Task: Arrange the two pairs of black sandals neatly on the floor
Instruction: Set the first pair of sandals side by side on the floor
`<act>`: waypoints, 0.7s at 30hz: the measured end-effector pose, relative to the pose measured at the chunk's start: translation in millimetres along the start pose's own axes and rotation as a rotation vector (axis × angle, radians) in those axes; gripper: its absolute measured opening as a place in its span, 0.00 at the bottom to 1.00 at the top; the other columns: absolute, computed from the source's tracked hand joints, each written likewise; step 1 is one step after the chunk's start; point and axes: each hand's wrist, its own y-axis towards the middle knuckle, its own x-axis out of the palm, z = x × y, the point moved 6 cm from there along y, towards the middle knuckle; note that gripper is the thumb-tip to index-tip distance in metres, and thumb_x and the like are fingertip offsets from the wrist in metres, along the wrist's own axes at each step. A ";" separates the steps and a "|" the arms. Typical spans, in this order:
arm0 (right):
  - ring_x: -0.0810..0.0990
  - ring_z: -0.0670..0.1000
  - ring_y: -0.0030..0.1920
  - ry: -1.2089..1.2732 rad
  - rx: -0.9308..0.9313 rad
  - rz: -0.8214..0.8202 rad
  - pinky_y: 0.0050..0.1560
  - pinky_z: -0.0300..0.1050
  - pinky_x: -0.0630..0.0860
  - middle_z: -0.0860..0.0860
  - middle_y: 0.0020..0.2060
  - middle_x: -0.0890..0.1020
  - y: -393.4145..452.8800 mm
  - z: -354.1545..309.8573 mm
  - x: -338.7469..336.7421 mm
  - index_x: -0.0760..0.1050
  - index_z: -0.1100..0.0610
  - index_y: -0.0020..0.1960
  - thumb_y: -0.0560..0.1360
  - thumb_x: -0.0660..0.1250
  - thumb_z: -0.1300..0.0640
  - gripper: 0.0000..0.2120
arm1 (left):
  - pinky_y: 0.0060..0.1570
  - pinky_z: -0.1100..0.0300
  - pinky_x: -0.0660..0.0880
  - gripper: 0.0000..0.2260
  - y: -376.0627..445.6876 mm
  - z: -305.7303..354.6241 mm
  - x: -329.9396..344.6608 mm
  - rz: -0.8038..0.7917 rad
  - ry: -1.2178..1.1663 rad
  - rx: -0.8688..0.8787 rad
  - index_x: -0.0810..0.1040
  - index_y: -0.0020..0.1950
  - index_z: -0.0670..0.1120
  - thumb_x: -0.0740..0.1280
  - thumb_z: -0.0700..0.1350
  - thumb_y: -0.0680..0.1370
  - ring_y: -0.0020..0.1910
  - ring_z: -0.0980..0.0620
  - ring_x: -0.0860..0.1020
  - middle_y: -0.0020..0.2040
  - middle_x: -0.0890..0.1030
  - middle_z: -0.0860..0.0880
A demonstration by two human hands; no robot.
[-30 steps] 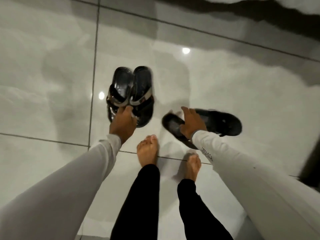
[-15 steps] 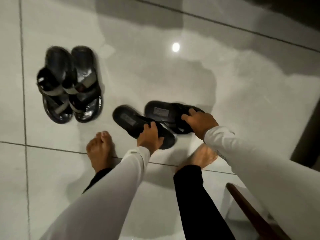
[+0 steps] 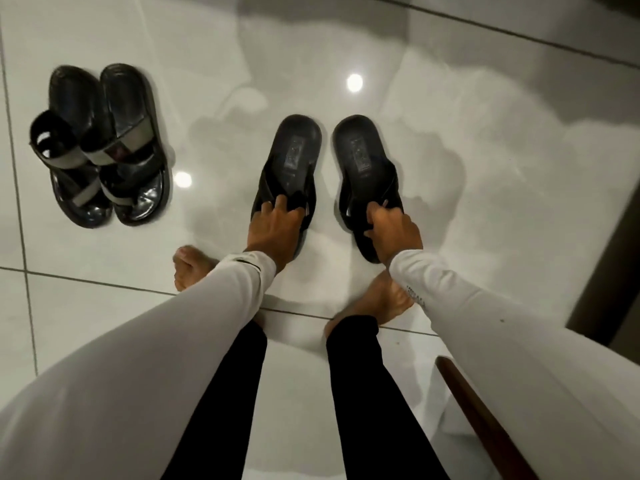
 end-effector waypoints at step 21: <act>0.78 0.56 0.40 0.211 0.041 -0.151 0.41 0.49 0.78 0.56 0.43 0.78 -7.8 -18.0 -3.3 0.71 0.49 0.63 0.73 0.67 0.59 0.19 | 0.60 0.44 0.79 0.25 4.2 8.5 -21.4 -0.077 -0.076 0.192 0.65 0.77 0.50 0.64 0.40 0.80 0.62 0.35 0.77 0.70 0.67 0.40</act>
